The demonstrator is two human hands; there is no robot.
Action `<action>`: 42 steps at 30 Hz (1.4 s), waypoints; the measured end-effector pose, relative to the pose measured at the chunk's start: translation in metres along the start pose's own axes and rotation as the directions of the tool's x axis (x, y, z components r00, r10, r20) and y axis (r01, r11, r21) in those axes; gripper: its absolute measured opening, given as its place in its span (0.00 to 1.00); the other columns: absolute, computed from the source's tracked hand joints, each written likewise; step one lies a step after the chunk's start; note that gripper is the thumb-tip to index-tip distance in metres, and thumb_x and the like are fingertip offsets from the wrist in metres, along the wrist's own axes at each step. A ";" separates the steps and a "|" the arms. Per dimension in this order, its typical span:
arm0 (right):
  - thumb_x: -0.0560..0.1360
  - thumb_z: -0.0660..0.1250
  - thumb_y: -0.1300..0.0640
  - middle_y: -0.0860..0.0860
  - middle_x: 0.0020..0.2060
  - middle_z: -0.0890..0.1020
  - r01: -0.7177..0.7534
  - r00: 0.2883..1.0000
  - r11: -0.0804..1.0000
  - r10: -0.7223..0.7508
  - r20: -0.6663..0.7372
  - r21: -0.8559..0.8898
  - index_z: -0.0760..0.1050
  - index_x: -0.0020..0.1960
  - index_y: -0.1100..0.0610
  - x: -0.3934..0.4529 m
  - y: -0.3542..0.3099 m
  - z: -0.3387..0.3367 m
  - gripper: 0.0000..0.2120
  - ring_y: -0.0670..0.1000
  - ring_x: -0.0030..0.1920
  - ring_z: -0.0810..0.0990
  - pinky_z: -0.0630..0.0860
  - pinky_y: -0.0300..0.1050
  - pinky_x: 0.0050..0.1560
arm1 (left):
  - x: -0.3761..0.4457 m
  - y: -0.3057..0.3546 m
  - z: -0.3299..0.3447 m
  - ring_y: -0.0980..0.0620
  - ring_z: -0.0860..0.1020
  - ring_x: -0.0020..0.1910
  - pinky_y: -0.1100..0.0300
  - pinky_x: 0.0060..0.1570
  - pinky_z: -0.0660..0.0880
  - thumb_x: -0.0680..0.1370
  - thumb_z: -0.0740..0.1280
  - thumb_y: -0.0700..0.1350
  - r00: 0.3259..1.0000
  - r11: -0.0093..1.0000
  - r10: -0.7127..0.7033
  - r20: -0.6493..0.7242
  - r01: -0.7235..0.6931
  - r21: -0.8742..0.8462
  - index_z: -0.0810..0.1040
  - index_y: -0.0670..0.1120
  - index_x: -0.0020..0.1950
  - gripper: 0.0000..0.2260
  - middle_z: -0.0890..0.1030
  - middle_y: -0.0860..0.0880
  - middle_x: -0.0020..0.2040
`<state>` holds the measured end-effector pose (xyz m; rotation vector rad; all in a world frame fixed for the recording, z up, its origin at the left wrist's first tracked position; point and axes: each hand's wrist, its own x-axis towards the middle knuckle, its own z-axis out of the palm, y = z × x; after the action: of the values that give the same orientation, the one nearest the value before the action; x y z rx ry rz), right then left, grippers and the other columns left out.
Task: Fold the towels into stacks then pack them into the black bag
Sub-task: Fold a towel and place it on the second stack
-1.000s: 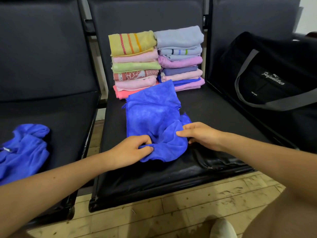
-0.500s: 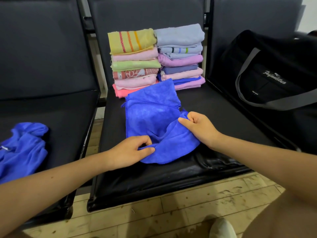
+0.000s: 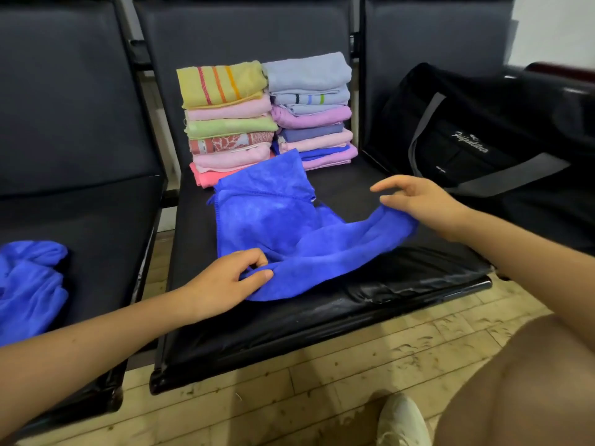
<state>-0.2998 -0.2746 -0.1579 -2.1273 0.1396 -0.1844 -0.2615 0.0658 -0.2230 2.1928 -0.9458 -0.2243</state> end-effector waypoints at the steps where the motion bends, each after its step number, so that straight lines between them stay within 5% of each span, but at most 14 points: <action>1: 0.77 0.65 0.64 0.47 0.34 0.80 -0.063 0.998 0.996 0.063 0.014 0.060 0.79 0.56 0.53 -0.002 0.004 -0.005 0.11 0.41 0.36 0.77 0.73 0.29 0.40 | -0.001 0.002 0.000 0.59 0.68 0.33 0.63 0.37 0.68 0.77 0.64 0.54 1.000 1.000 0.009 0.008 -0.009 -0.029 0.71 0.51 0.41 0.09 0.74 0.57 0.34; 3: 0.77 0.66 0.64 0.50 0.45 0.82 -0.178 0.982 0.984 0.177 0.068 0.001 0.79 0.58 0.56 -0.007 0.014 -0.015 0.11 0.45 0.45 0.79 0.73 0.27 0.43 | -0.002 0.005 -0.001 0.59 0.68 0.33 0.62 0.37 0.68 0.78 0.64 0.54 0.999 0.997 0.025 0.033 -0.023 -0.072 0.71 0.52 0.42 0.09 0.73 0.56 0.34; 5: 0.76 0.67 0.64 0.52 0.52 0.82 -0.207 0.963 0.947 0.242 0.121 -0.246 0.79 0.56 0.58 -0.011 0.026 -0.020 0.09 0.47 0.51 0.78 0.71 0.30 0.46 | -0.002 0.007 0.000 0.59 0.68 0.34 0.64 0.38 0.68 0.80 0.65 0.48 0.997 0.996 0.032 0.073 -0.026 -0.085 0.71 0.54 0.42 0.07 0.74 0.57 0.34; 8: 0.75 0.70 0.59 0.49 0.46 0.80 -0.127 0.948 0.771 0.279 0.152 -0.625 0.76 0.60 0.55 -0.017 0.038 -0.016 0.14 0.47 0.46 0.77 0.69 0.35 0.46 | 0.000 0.008 0.002 0.59 0.69 0.33 0.62 0.39 0.69 0.79 0.66 0.47 0.990 0.998 -0.029 0.137 0.035 -0.045 0.74 0.53 0.43 0.05 0.73 0.56 0.33; 10: 0.74 0.70 0.55 0.51 0.47 0.76 0.045 0.980 0.613 0.125 0.152 -0.789 0.73 0.64 0.53 -0.016 0.037 -0.005 0.19 0.52 0.52 0.75 0.71 0.43 0.52 | 0.002 0.006 0.002 0.58 0.70 0.33 0.61 0.39 0.70 0.78 0.67 0.47 0.987 0.996 -0.084 0.139 0.088 -0.027 0.76 0.52 0.44 0.04 0.75 0.55 0.34; 13: 0.74 0.69 0.54 0.47 0.42 0.74 0.365 0.931 0.672 -0.266 0.249 -0.644 0.77 0.50 0.52 -0.029 0.012 0.027 0.06 0.49 0.47 0.73 0.73 0.49 0.52 | 0.004 0.002 0.000 0.59 0.72 0.35 0.64 0.39 0.71 0.75 0.71 0.46 0.994 0.993 -0.097 0.049 0.094 0.069 0.76 0.54 0.45 0.05 0.76 0.52 0.39; 16: 0.72 0.72 0.47 0.45 0.39 0.74 0.567 0.798 0.708 -0.344 0.496 -0.421 0.74 0.44 0.53 -0.054 -0.012 0.063 0.12 0.45 0.39 0.71 0.71 0.41 0.42 | 0.002 0.001 -0.005 0.59 0.73 0.39 0.67 0.40 0.69 0.74 0.72 0.43 1.000 0.971 0.004 -0.001 -0.004 0.240 0.72 0.57 0.42 0.11 0.72 0.55 0.40; 20: 0.70 0.70 0.38 0.45 0.46 0.71 0.768 0.627 0.447 -0.380 0.679 -0.459 0.70 0.50 0.52 -0.066 -0.009 0.096 0.21 0.47 0.45 0.69 0.65 0.43 0.39 | -0.005 0.004 -0.006 0.57 0.74 0.39 0.55 0.42 0.74 0.77 0.63 0.48 0.987 0.949 0.096 0.130 -0.130 0.288 0.74 0.58 0.46 0.04 0.74 0.55 0.43; 25: 0.74 0.64 0.54 0.43 0.35 0.73 0.689 0.701 0.612 -0.427 0.572 -0.388 0.74 0.44 0.53 -0.056 -0.011 0.096 0.03 0.44 0.37 0.68 0.64 0.40 0.37 | -0.016 0.011 -0.008 0.60 0.74 0.51 0.57 0.50 0.73 0.71 0.55 0.71 0.988 0.907 0.082 0.128 -0.127 0.402 0.77 0.59 0.52 0.22 0.75 0.59 0.49; 27: 0.75 0.63 0.57 0.43 0.28 0.69 0.598 0.767 0.720 -0.384 0.514 -0.352 0.69 0.37 0.51 -0.051 -0.014 0.097 0.08 0.46 0.33 0.67 0.64 0.39 0.35 | -0.017 0.015 -0.007 0.59 0.74 0.50 0.60 0.49 0.72 0.68 0.55 0.76 0.990 0.847 0.108 0.091 -0.139 0.513 0.78 0.59 0.51 0.27 0.74 0.59 0.49; 31: 0.80 0.62 0.56 0.47 0.27 0.64 0.463 0.822 0.837 -0.282 0.495 -0.293 0.63 0.32 0.56 -0.044 -0.023 0.096 0.18 0.46 0.30 0.63 0.62 0.38 0.33 | -0.011 0.025 -0.004 0.55 0.75 0.44 0.56 0.43 0.74 0.73 0.59 0.62 0.981 0.848 0.193 -0.029 -0.151 0.508 0.81 0.54 0.47 0.17 0.76 0.57 0.44; 35: 0.79 0.65 0.51 0.47 0.26 0.62 0.472 0.821 0.836 -0.301 0.484 -0.281 0.60 0.31 0.54 -0.041 -0.026 0.096 0.21 0.47 0.30 0.61 0.61 0.38 0.32 | -0.006 0.033 -0.002 0.56 0.74 0.38 0.55 0.41 0.72 0.78 0.62 0.41 0.985 0.967 0.063 -0.161 -0.021 0.252 0.78 0.48 0.47 0.06 0.78 0.54 0.38; 39: 0.77 0.68 0.52 0.45 0.24 0.65 0.403 0.808 0.867 -0.188 0.558 -0.292 0.66 0.35 0.49 -0.034 -0.029 0.085 0.15 0.45 0.28 0.63 0.63 0.35 0.33 | -0.005 0.043 0.003 0.50 0.69 0.32 0.50 0.37 0.68 0.75 0.53 0.49 0.994 0.963 -0.082 -0.074 0.099 0.251 0.66 0.46 0.38 0.09 0.69 0.50 0.31; 42: 0.77 0.67 0.54 0.42 0.24 0.70 0.308 0.799 0.892 -0.054 0.598 -0.331 0.73 0.40 0.46 -0.025 -0.027 0.069 0.08 0.42 0.27 0.66 0.65 0.33 0.33 | -0.004 0.047 0.007 0.51 0.65 0.28 0.55 0.30 0.61 0.75 0.60 0.60 0.986 0.868 -0.130 -0.106 0.165 0.468 0.61 0.47 0.32 0.20 0.65 0.49 0.27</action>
<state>-0.3106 -0.1985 -0.1735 -2.5224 -0.4348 0.4250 -0.2933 0.0431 -0.1963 2.7111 -0.8579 0.0248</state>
